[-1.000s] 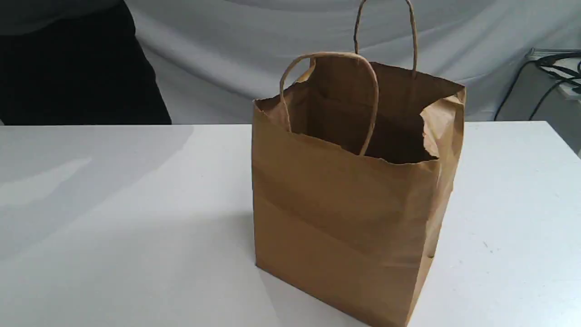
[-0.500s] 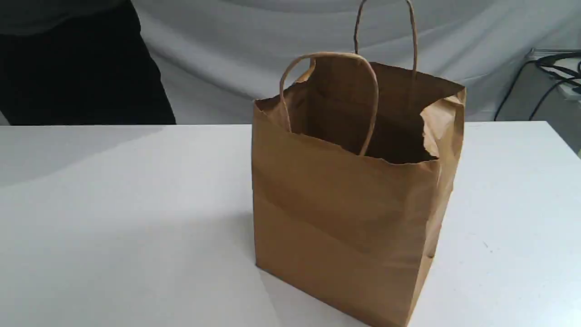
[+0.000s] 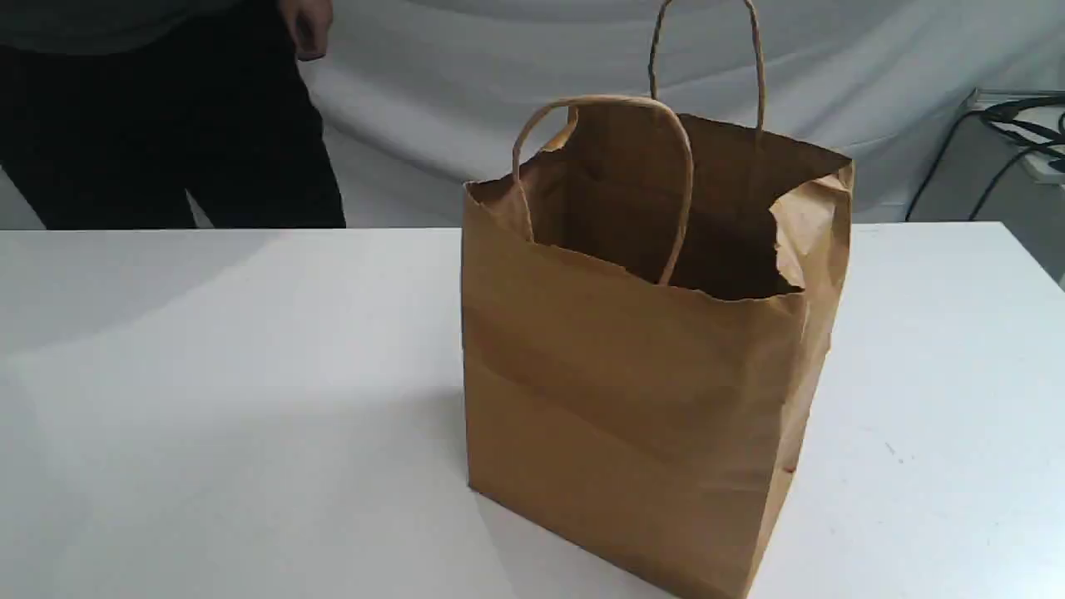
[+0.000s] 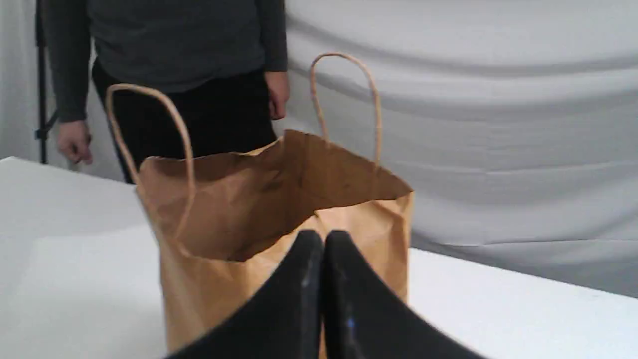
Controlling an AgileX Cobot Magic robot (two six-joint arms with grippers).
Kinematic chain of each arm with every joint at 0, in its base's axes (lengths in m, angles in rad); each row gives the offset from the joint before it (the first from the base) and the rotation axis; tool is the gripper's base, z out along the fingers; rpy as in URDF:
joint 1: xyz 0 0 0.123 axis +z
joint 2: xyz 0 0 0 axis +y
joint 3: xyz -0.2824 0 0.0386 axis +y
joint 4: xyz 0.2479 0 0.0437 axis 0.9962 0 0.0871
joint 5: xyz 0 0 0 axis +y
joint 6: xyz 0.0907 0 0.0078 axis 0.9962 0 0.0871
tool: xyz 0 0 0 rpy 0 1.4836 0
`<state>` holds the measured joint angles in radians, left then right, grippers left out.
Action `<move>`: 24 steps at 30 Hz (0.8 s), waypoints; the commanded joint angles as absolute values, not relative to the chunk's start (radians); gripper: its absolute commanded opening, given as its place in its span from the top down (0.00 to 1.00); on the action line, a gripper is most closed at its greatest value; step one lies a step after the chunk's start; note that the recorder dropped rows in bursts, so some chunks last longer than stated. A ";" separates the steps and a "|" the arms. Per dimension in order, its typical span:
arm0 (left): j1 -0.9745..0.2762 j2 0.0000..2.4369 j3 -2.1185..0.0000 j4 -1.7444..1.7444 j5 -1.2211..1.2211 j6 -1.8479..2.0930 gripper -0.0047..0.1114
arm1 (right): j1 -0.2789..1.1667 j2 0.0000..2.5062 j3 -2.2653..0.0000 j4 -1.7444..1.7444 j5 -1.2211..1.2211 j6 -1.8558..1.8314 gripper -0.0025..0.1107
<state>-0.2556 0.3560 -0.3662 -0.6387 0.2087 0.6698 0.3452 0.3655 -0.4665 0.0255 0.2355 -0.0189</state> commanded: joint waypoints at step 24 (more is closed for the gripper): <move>-0.254 0.351 -0.364 -0.648 0.194 0.663 0.96 | -0.070 0.000 0.000 0.073 0.034 -0.018 0.98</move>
<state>-0.2556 0.3560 -0.3662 -0.6405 0.2087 0.6698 -0.0630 0.0037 -0.0058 0.0671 0.0000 -0.0175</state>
